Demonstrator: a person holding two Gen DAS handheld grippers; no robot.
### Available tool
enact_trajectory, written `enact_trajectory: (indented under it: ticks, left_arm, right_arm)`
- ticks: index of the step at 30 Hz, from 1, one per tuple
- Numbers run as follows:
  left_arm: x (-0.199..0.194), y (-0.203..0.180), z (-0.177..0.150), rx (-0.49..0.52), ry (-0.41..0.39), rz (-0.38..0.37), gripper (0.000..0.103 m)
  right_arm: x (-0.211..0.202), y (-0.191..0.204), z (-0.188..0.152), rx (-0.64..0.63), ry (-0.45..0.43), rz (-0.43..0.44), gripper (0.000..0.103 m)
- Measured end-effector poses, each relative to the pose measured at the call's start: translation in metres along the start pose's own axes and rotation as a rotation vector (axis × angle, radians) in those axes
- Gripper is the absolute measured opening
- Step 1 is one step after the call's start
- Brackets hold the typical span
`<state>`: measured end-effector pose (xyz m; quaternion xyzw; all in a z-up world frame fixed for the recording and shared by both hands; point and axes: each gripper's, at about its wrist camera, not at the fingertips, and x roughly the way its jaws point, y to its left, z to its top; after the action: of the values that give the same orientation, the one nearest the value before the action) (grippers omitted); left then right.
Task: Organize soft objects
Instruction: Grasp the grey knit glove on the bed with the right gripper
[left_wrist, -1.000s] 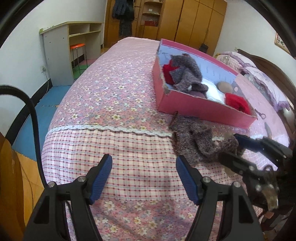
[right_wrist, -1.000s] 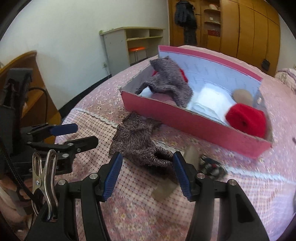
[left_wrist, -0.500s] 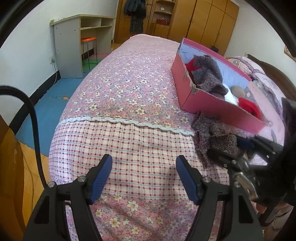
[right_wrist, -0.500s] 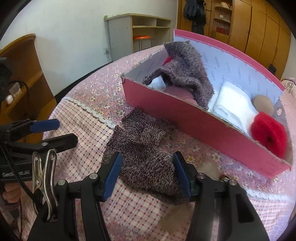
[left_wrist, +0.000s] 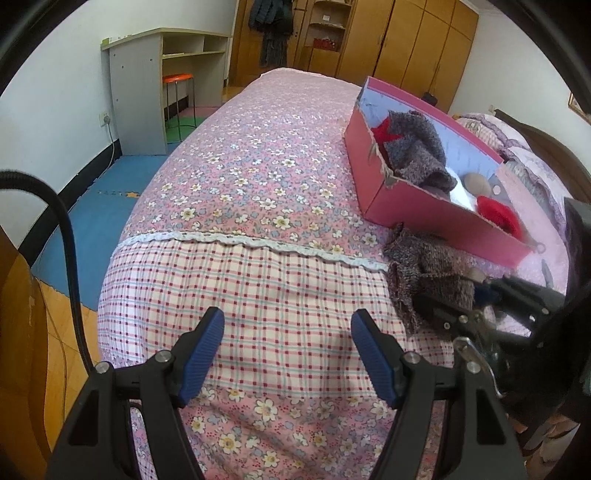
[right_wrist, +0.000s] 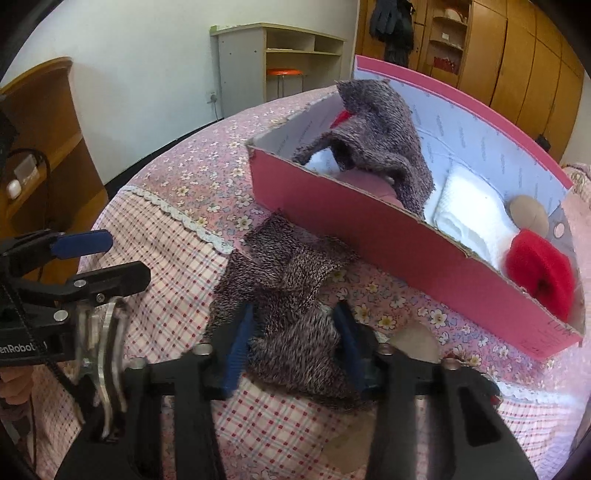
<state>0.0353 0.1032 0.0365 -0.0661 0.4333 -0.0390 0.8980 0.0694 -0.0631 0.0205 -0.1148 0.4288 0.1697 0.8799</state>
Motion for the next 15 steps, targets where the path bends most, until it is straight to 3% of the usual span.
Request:
enact_trajectory:
  ticks: [6,15]
  left_arm:
    - [-0.002,0.004,0.000,-0.005,-0.005,-0.004,0.075]
    - [-0.010,0.000,0.000,0.004,-0.018,-0.004,0.075]
  right_arm:
    - [-0.003,0.008,0.000,0.012,-0.030,0.001,0.020]
    - [-0.052,-0.006,0.003,0.101,-0.161,0.069,0.018]
